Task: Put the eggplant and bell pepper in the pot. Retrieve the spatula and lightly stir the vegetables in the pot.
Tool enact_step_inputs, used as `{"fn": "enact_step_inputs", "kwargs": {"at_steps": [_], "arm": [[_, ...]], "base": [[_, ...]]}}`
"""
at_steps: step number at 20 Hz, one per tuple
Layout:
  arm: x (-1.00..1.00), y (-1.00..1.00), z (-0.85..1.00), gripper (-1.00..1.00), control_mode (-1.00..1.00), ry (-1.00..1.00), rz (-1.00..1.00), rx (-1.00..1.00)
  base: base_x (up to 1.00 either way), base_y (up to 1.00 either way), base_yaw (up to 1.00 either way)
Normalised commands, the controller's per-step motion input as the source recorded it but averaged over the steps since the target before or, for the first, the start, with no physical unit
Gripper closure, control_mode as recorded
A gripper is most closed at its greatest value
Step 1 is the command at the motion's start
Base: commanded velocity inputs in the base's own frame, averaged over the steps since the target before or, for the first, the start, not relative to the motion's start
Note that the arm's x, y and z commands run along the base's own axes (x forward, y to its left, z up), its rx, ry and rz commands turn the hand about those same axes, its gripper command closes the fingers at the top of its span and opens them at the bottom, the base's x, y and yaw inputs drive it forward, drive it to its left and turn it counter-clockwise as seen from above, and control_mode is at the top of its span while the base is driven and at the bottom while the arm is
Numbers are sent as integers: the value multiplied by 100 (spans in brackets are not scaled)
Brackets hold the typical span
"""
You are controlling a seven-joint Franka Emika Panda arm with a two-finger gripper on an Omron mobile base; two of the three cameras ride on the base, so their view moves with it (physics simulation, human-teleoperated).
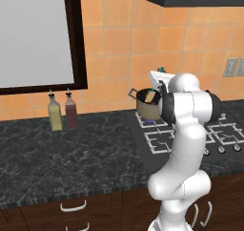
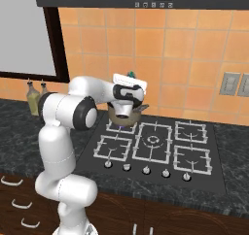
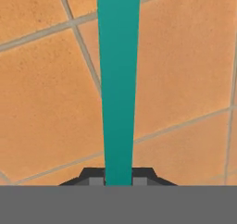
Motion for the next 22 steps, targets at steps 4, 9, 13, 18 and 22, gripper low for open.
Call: {"fn": "enact_step_inputs", "kwargs": {"at_steps": [4,9,13,18,22], "arm": [[0,-12,-20,100,-100,11,-2,0],[0,-16,-44,100,-100,13,0,-1],[0,-9,-58,100,-100,11,0,-1],[0,0,-38,100,-100,1,0,-1],[0,0,-3,100,-100,-6,1,-1]], "base": [[0,0,0],[0,0,0],[0,0,0],[0,0,0],[0,0,0]]}}
